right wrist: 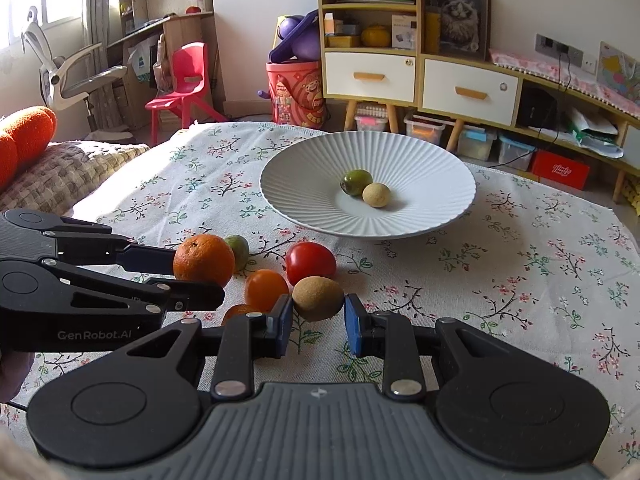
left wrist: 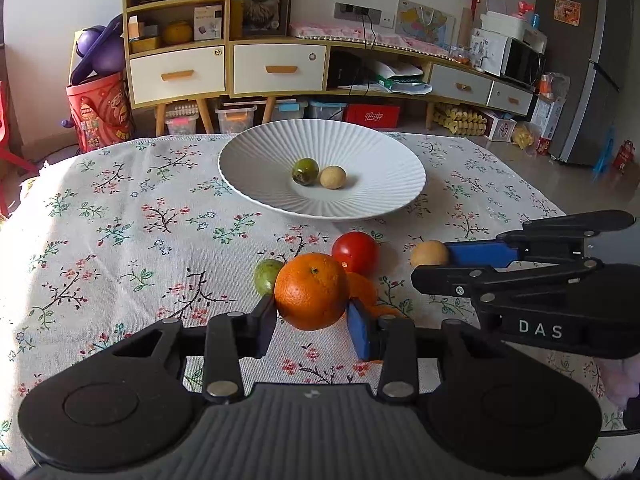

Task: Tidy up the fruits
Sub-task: 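Carry the orange and kiwi in both tools into the white bowl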

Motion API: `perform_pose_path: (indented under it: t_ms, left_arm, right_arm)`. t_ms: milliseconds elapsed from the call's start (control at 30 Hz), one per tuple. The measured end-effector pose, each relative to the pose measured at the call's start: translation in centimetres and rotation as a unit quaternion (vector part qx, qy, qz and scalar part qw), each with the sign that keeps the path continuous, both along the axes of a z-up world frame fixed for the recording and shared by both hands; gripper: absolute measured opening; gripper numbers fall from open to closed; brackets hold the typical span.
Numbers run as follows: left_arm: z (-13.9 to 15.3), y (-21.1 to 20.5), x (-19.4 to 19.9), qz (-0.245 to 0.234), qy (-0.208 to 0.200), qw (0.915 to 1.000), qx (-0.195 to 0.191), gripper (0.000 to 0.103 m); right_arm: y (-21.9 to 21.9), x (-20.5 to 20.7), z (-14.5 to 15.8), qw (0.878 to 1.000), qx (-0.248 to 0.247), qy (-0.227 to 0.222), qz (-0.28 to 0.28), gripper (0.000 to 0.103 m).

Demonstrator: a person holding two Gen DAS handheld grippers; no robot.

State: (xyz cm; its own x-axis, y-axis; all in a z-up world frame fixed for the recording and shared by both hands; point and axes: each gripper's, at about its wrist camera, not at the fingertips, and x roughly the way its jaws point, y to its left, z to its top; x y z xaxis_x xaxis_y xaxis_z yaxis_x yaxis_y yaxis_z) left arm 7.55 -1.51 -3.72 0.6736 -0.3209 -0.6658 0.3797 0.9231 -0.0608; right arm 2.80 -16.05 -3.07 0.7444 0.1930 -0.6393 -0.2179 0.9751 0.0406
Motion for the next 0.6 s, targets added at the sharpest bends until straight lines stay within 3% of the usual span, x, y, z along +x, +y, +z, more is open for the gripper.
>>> perform_pose_path:
  t_ms: [600]
  left_arm:
    - [2.5, -1.0, 2.9, 0.014, -0.012, 0.9998, 0.000, 0.024]
  right_arm:
    - [-0.7, 2.6, 2.5, 0.999, 0.019, -0.031, -0.029, 0.025]
